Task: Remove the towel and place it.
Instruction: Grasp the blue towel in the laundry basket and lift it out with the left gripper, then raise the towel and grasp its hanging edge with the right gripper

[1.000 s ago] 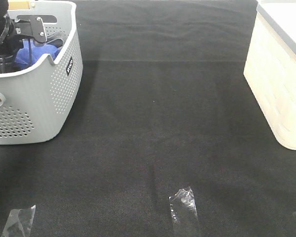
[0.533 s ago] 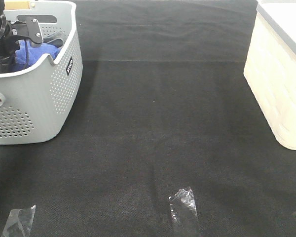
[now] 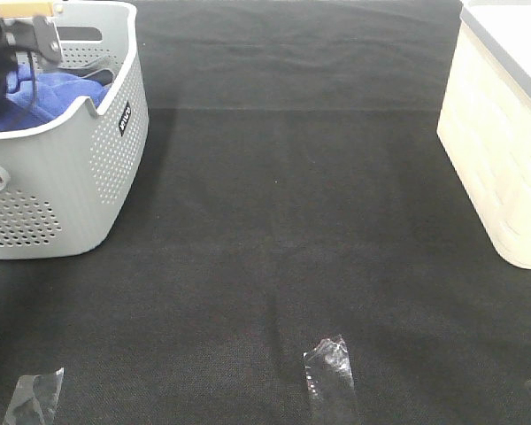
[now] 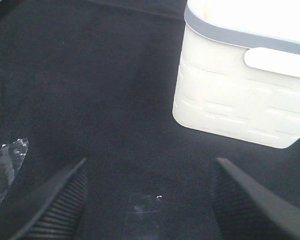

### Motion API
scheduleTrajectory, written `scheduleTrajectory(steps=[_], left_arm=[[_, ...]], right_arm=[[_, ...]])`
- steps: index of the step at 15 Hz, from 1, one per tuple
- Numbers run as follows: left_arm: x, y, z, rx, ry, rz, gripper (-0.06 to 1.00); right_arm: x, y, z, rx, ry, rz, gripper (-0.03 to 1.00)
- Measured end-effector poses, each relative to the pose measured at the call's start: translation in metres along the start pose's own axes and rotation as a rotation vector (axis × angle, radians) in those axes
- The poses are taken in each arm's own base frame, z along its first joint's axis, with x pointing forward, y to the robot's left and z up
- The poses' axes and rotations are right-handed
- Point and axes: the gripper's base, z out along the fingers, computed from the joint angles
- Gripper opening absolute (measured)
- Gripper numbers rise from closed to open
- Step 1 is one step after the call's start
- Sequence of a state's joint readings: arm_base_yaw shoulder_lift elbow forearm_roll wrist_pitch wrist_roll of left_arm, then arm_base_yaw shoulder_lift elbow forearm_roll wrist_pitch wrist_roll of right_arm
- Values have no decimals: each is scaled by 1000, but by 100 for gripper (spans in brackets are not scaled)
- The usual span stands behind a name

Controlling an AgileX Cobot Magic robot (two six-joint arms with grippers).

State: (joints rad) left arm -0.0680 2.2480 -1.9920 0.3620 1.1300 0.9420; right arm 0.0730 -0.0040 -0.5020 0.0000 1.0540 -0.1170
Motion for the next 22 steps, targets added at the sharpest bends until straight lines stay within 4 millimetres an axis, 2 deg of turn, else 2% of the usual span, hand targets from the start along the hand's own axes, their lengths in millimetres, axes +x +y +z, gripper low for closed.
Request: scheduleTrajectory(steps=[2, 3, 4, 5, 6, 10, 12, 15, 16, 17, 18, 19, 22], left_arm=[[11, 12, -43, -62, -25, -47, 0], [22, 18, -81, -132, -64, -107, 0], [29, 21, -101, -171, -87, -154, 0], [36, 21, -121, -203, -110, -199, 0], [36, 21, -121, -203, -110, -199, 0], [60, 14, -199, -344, -211, -272, 0], [52, 4, -241, -461, -328, -239, 0], [18, -24, -298, -629, -522, -64, 0], [-5, -46, -322, -676, -609, 51, 0], [-11, -54, -329, -686, -626, 93, 0], [-28, -74, -342, -697, -669, 195, 0], [-57, -113, -363, -711, -735, 381, 0], [-77, -155, -388, -811, -729, 585, 0]], right_arm=[[0, 0, 0, 0, 0, 0, 70], [0, 0, 0, 0, 0, 0, 70], [0, 0, 0, 0, 0, 0, 70], [0, 0, 0, 0, 0, 0, 70], [0, 0, 0, 0, 0, 0, 70], [0, 0, 0, 0, 0, 0, 70], [0, 0, 0, 0, 0, 0, 70], [0, 0, 0, 0, 0, 0, 70], [0, 0, 0, 0, 0, 0, 70], [0, 0, 0, 0, 0, 0, 70], [0, 0, 0, 0, 0, 0, 70], [-4, 2, 3, -27, 15, 9, 70], [-31, 12, 21, -163, -44, -34, 70]])
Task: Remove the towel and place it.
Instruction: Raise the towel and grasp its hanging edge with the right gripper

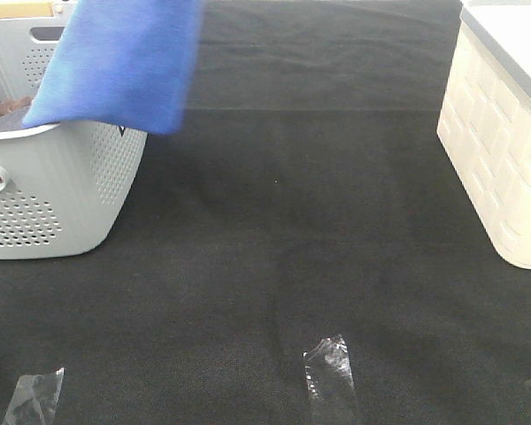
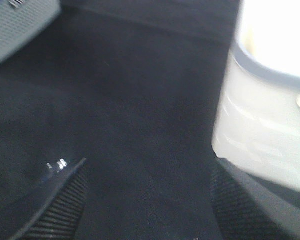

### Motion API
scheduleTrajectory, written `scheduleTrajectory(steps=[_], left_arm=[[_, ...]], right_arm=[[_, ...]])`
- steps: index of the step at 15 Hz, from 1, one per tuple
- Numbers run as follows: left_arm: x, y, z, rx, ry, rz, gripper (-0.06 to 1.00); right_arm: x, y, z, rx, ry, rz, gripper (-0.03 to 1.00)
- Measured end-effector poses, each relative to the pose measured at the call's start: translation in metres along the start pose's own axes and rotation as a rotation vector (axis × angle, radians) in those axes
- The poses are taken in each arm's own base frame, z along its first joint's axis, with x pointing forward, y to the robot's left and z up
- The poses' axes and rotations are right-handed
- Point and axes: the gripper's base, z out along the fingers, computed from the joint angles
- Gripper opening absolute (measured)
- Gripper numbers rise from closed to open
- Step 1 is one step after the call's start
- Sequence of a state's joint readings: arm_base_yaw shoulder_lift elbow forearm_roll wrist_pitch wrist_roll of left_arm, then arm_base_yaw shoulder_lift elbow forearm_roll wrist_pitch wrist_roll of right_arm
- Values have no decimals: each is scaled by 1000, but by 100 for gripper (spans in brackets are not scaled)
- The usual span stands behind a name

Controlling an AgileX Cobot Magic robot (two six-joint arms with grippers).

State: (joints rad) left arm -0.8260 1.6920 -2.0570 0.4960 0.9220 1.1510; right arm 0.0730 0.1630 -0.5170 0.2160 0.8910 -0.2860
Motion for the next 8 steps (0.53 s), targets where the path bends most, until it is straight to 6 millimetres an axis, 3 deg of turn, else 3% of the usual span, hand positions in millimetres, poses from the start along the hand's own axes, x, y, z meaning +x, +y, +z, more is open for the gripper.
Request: scheduleTrajectory(steps=[4, 8], left_arm=[[-16, 12, -9, -159, 24, 138, 0], [-21, 21, -11, -254, -22, 146, 0]], right_arm=[[-40, 0, 52, -154, -98, -91, 70], [-51, 3, 116, -338, -84, -144, 70]])
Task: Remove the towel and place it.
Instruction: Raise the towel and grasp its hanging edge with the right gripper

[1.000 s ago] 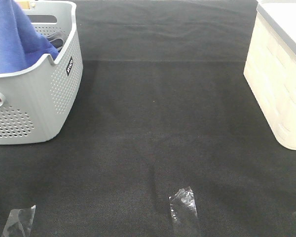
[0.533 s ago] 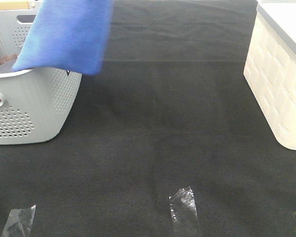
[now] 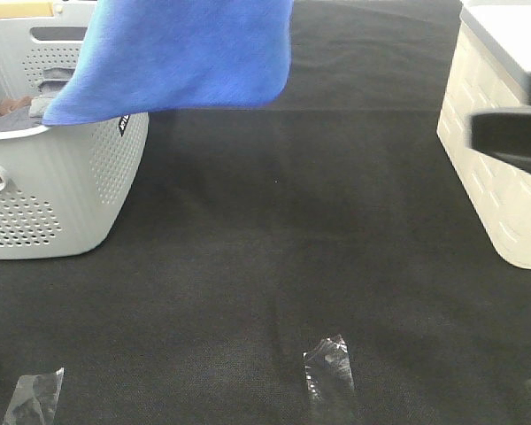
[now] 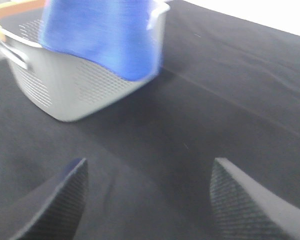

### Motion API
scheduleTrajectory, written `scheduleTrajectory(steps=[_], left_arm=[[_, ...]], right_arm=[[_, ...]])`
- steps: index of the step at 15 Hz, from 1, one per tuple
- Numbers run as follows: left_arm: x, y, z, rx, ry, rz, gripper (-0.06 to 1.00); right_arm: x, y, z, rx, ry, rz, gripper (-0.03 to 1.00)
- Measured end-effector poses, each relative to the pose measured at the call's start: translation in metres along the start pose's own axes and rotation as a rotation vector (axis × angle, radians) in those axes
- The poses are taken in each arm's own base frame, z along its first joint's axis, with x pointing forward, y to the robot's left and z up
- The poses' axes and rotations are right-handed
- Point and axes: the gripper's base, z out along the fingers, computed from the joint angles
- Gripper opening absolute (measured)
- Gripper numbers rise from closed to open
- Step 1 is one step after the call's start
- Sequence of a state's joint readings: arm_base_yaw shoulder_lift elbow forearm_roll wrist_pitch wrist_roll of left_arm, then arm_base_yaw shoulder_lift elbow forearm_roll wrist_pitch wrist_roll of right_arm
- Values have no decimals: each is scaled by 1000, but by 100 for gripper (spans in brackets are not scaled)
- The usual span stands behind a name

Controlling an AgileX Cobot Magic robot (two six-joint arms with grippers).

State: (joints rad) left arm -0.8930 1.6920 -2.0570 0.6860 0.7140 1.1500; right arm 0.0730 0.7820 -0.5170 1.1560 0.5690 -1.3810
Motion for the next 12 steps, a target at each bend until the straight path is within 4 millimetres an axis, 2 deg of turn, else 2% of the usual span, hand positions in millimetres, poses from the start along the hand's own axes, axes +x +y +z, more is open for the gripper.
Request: scheduleTrajectory(steps=[4, 6, 8, 12], left_arm=[[-4, 3, 0, -27, -36, -21, 0], [-11, 3, -3, -29, -60, -18, 0], [-19, 4, -6, -32, -85, -21, 0], [-21, 4, -6, -29, -96, -33, 0]], right_arm=[[5, -13, 52, -168, -79, 12, 70], [7, -24, 77, -218, -66, 18, 70], [3, -34, 100, -274, -68, 35, 70], [-15, -47, 129, -402, -136, 49, 70]])
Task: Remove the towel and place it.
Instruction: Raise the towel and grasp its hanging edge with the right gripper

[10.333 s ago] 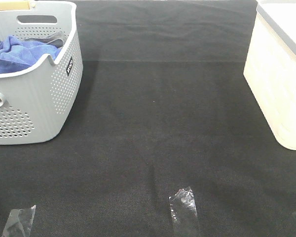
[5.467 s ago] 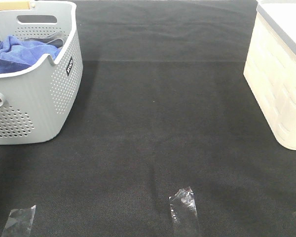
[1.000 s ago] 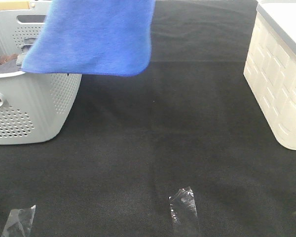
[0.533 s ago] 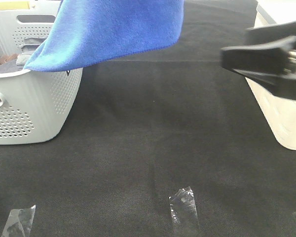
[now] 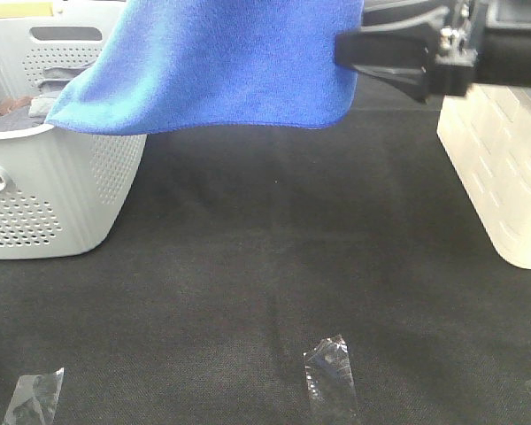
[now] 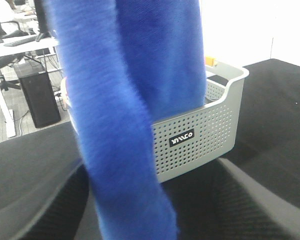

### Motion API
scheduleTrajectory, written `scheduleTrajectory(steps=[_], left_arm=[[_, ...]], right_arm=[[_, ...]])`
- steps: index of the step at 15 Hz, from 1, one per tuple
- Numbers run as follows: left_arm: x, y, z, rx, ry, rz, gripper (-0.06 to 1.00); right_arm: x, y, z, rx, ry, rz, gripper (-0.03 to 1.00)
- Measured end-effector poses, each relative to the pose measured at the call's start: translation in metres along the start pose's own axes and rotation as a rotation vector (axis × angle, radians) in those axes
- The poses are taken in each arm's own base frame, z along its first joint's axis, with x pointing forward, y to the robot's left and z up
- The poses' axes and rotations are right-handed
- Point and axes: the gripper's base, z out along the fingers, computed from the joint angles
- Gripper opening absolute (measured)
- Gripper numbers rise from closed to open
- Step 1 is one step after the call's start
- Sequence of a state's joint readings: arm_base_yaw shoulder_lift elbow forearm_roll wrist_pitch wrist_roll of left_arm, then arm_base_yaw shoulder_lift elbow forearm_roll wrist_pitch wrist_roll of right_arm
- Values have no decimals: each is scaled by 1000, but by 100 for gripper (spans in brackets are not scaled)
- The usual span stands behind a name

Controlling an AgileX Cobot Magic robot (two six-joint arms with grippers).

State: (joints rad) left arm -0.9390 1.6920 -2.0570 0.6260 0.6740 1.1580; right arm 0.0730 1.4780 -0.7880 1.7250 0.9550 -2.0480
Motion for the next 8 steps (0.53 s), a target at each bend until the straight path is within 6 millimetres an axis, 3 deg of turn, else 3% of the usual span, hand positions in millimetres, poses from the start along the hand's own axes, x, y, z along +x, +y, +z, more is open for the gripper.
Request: scheduleTrajectory(steps=[2, 5, 8], left_arm=[[0, 0, 0, -1, -3, -2, 0], [-1, 0, 0, -4, -6, -2, 0], [0, 0, 0, 3, -2, -1, 0]], right_arm=[[2, -6, 12, -54, -3, 12, 70], [6, 16, 33, -199, 25, -6, 70], [6, 17, 35, -195, 27, -9, 69]])
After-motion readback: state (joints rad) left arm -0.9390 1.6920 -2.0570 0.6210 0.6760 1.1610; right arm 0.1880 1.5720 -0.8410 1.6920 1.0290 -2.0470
